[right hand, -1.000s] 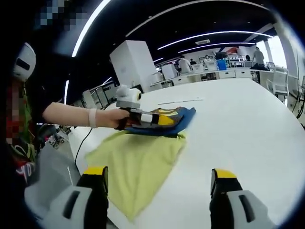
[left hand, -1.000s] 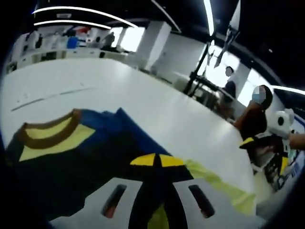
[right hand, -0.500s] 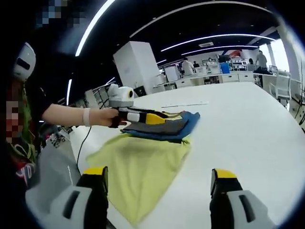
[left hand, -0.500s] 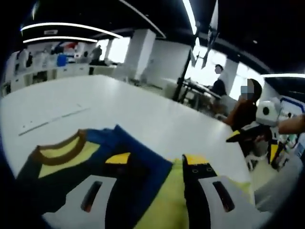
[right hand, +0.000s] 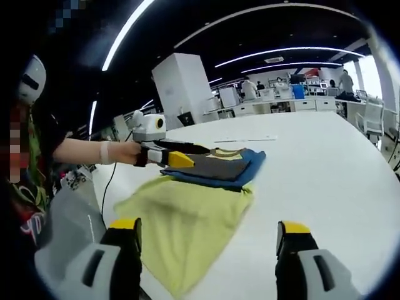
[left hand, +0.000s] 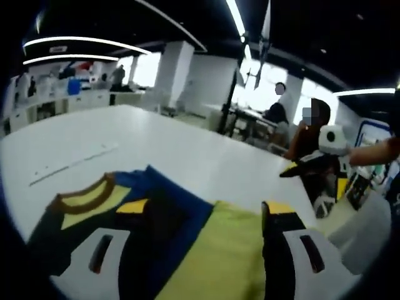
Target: Fold the garment on the visible template until the final outline fits inside the template.
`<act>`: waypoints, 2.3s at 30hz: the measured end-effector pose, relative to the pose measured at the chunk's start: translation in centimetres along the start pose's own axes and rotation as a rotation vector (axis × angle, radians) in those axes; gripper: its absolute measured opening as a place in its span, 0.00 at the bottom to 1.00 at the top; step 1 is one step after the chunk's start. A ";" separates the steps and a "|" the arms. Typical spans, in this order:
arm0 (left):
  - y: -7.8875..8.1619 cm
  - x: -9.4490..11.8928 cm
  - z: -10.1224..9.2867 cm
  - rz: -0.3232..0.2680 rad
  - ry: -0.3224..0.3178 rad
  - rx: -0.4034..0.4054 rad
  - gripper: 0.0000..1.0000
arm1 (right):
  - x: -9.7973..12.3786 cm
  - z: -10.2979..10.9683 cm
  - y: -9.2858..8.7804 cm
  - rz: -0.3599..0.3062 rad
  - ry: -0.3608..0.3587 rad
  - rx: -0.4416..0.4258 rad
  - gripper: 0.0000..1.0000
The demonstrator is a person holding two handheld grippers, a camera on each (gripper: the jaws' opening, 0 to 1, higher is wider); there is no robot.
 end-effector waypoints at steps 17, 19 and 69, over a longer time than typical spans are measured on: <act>-0.2 14.0 -4.9 -0.053 0.173 0.016 0.69 | 0.7 3.6 2.6 -0.005 0.014 0.085 0.88; -0.6 15.8 -5.3 -0.056 0.190 0.015 0.69 | 0.7 4.5 3.1 0.000 0.019 0.102 0.88; -14.3 27.1 -7.3 0.304 0.396 0.303 0.39 | 1.9 4.6 -5.9 0.294 -0.186 -0.014 0.54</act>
Point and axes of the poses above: the point that each gripper's makers call its tool centre point, and the gripper's own axes: x roughly backward along the fingers, z roughly to its left, y roughly out of its top, the point moved 10 cm from there along x, roughly backward along the fingers, and after that the axes turned 1 degree about -z, right-handed, at the moved point
